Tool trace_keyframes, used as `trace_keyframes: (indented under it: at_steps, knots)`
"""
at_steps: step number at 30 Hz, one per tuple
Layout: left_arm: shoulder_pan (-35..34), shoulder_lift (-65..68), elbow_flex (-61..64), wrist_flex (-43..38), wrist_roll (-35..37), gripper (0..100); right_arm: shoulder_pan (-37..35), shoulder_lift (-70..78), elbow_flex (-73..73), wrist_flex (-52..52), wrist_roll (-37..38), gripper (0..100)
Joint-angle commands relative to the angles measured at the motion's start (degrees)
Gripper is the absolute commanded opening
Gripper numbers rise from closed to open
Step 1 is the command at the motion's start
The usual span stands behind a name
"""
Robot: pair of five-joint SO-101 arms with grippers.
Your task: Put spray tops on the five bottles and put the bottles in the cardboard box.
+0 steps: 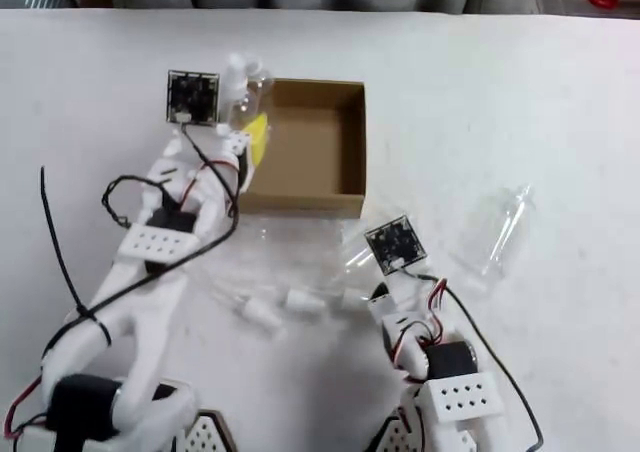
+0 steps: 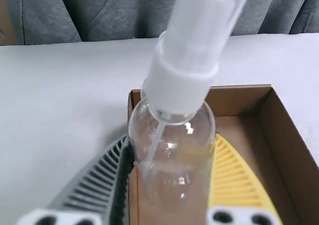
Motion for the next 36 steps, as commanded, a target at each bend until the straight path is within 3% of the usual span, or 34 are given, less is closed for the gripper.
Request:
trace_keyframes:
  at_steps: [1, 7, 26, 36]
  knots:
    - [0.7, 1.6, -5.7, -1.8, -0.2, 2, 0.7, -0.5, 0.3, -0.9, 0.7, 1.6]
    - [0.7, 7.3, -8.5, -2.5, -0.3, 2, 2.4, -0.5, 0.3, -1.0, 0.8, 1.6]
    - [0.1, 19.6, -8.5, -15.6, -0.2, 2, 2.4, -0.5, 0.3, -1.0, 0.8, 1.6]
    - [-1.0, 20.7, -9.1, -15.8, -0.4, 2, 2.4, -0.5, 0.3, -0.9, 0.8, 1.6]
